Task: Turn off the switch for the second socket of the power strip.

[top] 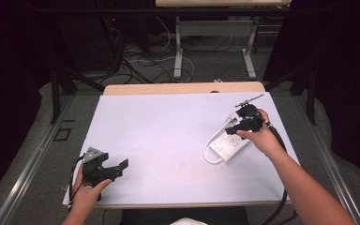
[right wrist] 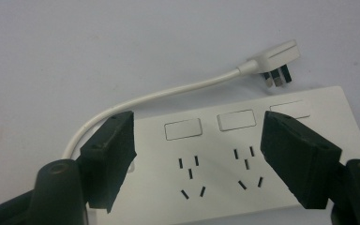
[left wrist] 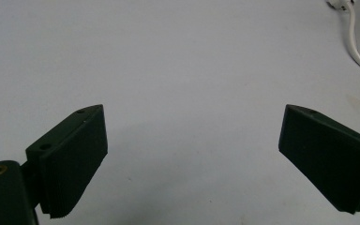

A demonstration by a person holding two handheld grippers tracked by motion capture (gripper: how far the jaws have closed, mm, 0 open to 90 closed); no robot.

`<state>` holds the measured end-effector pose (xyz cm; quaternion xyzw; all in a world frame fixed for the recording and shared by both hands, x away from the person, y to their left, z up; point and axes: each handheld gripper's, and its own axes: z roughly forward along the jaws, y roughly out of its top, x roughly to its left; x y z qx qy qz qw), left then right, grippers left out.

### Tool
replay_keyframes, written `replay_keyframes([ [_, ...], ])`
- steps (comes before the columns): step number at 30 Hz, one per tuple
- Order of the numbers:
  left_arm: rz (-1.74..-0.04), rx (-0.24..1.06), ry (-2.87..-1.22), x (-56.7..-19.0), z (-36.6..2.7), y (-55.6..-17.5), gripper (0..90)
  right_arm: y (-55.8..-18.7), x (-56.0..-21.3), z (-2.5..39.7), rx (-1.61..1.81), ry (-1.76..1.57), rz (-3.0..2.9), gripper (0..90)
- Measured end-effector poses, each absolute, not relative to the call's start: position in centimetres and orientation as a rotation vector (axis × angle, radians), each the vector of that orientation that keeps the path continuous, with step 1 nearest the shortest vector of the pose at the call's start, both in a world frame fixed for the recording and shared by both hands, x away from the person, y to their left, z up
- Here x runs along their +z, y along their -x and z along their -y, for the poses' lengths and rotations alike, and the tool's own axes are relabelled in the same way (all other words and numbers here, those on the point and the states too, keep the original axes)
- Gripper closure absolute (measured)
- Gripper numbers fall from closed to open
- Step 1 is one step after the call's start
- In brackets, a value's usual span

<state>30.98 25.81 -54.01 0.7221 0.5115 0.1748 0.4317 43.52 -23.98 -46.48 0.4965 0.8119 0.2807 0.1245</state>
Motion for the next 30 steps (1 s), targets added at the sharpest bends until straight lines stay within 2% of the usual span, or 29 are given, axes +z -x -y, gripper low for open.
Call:
replay_keyframes([
  [10, -1.276, 0.435, -1.801, -54.0, -25.8, -31.0, 8.3, -41.4, -45.8, 23.8, 0.852, -1.393, -2.358, 15.2],
  [17, -1.275, 0.435, -1.802, -54.0, -25.8, -31.0, 8.3, -39.6, -45.6, 23.4, 0.926, -1.353, -2.338, 14.5],
  [25, -1.275, 0.437, -1.799, -54.0, -25.8, -30.9, 8.3, -37.7, -46.1, 23.3, 0.943, -1.32, -2.298, 0.0],
  [30, -1.276, 0.437, -1.8, -54.0, -25.7, -30.9, 8.3, -36.4, -46.6, 23.4, 0.961, -1.296, -2.273, 0.0],
])
